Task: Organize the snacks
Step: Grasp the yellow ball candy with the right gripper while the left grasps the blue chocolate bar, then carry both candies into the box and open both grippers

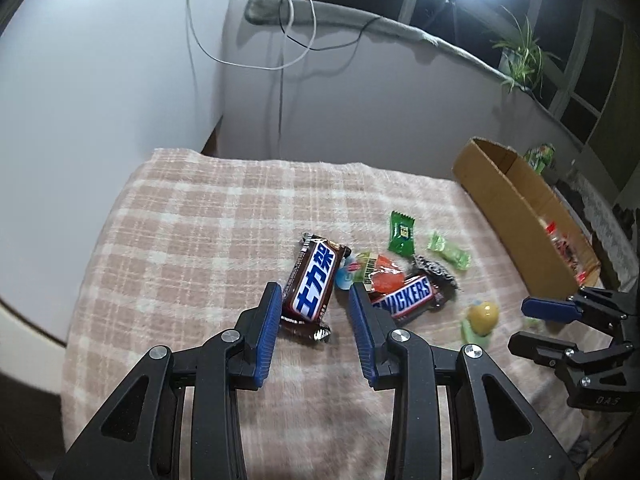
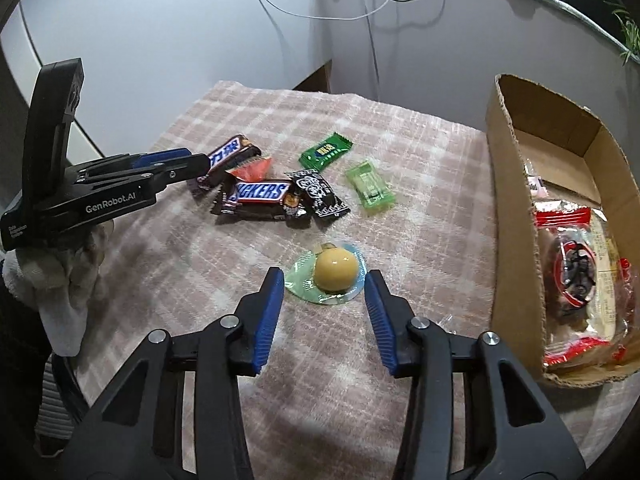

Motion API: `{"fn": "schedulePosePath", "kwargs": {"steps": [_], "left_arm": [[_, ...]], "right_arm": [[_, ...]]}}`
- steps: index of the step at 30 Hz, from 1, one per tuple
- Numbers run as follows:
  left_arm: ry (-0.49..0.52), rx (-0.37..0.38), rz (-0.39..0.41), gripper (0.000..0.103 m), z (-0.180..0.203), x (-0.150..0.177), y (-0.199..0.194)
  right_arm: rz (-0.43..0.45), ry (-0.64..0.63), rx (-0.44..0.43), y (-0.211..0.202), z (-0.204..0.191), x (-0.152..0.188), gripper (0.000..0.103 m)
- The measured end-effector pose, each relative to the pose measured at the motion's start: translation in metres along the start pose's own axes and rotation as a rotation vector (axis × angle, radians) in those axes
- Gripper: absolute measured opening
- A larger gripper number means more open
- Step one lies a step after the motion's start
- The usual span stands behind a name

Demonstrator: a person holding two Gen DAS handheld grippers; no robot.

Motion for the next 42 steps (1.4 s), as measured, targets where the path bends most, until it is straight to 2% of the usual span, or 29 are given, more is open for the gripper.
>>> {"fn": "schedulePosePath", "kwargs": {"steps": [7,12,15,22,25,42], "left_arm": [[0.033,-0.013,-0.016,0.033,-0.002,0.000,0.023],[0.042,-0.008,-0.021,0.033,-0.001,0.001,0.030],[0.051,-0.012,-0.021,0.033,0.000,0.001,0.032],[0.043,-0.004,-0.025,0.033,0.000,0.001,0.037],[0.039,-0.003,-0.023,0.027,-0.002,0.001,0.038],[-0.037,-0.020,0.006,0.027,-0.017,-0.001,0.010]], "right_arm": [[-0.014,-0.009,-0.005,0.012,-0.001,-0.002,0.044],[-0.026,-0.038,0.022,0.020,-0.003,-0.004,0.043],[-0.033,-0.035,0.032,0.023,0.000,-0.006,0.036],[-0.048,-0.047,0.041,0.031,0.003,-0.007,0.029],[-0.049,-0.048,0.034,0.031,0.002,-0.008,0.029],[0.031,-0.040,-0.017,-0.008,-0.007,-0.014,0.028]]}}
Point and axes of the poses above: each gripper's, at about its wrist camera, not at the fingertips, and y roughly the way its jaws point, z to its right, x to its underside, the point moved 9 cm from there along y, roughly the way its jaws point, and after that the axes turned 10 degrees about -x, right-handed, at the moved point
